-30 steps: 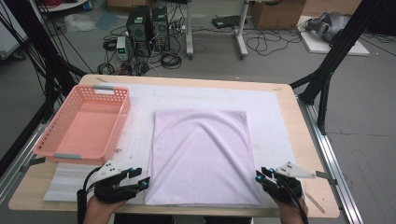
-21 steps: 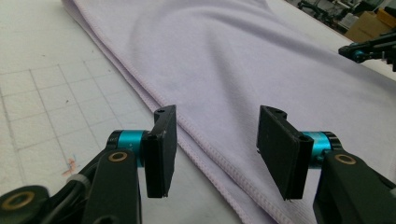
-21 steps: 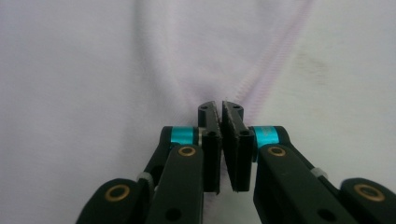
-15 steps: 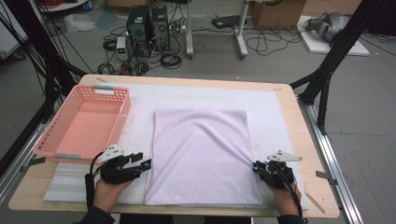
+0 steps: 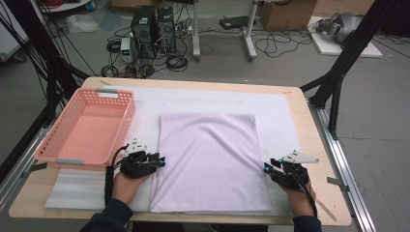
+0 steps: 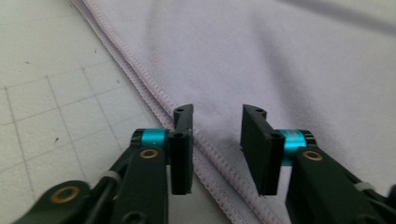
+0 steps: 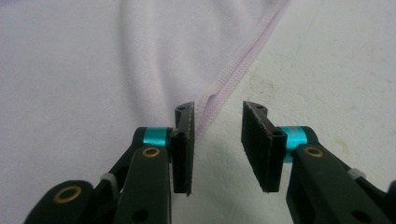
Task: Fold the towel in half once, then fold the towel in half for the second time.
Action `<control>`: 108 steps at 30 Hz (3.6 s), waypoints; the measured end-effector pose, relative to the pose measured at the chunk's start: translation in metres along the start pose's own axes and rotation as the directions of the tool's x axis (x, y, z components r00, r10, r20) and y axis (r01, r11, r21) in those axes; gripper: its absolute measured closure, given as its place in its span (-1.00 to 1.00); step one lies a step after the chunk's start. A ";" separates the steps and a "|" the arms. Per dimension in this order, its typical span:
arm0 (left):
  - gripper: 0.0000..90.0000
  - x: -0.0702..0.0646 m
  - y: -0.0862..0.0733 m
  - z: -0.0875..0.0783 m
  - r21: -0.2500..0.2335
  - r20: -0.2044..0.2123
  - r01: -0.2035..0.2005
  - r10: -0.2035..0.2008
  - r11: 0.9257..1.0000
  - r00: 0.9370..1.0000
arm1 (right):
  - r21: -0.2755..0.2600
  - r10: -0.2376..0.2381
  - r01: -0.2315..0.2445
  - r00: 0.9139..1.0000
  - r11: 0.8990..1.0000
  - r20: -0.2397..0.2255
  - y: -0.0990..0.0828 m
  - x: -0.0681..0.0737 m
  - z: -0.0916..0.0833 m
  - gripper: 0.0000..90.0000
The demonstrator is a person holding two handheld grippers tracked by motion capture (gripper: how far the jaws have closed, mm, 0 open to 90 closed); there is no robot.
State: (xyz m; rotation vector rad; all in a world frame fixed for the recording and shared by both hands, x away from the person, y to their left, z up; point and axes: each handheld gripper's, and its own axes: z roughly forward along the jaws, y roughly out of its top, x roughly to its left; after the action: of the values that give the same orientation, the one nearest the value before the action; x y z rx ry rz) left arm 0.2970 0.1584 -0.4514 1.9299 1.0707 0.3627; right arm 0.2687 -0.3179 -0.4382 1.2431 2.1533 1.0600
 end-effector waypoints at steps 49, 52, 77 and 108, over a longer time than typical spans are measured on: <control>-0.06 0.014 0.001 -0.009 -0.167 0.095 0.045 -0.030 0.985 0.995 | -0.118 0.047 -0.045 0.999 0.992 0.015 0.009 -0.024 -0.008 -0.12; -0.14 0.016 0.002 -0.014 -0.240 0.126 0.047 -0.016 0.970 0.992 | -0.144 -0.007 0.013 0.999 0.990 0.037 0.005 -0.020 -0.018 -0.30; -0.39 0.008 0.003 -0.011 -0.279 0.089 -0.018 0.044 0.960 0.995 | -0.175 -0.023 0.027 0.999 0.984 0.025 0.006 -0.013 -0.020 -0.61; -0.46 0.055 0.099 0.037 -0.219 0.054 0.087 -0.076 0.972 0.996 | -0.121 0.001 -0.006 0.999 0.993 -0.038 0.011 -0.019 0.010 -0.61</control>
State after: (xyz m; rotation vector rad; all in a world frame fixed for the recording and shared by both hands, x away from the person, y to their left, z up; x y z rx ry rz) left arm 0.4051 0.1576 -0.4014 1.6841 1.0313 0.3744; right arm 0.2905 -0.3267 -0.4358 1.1808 2.0819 1.2055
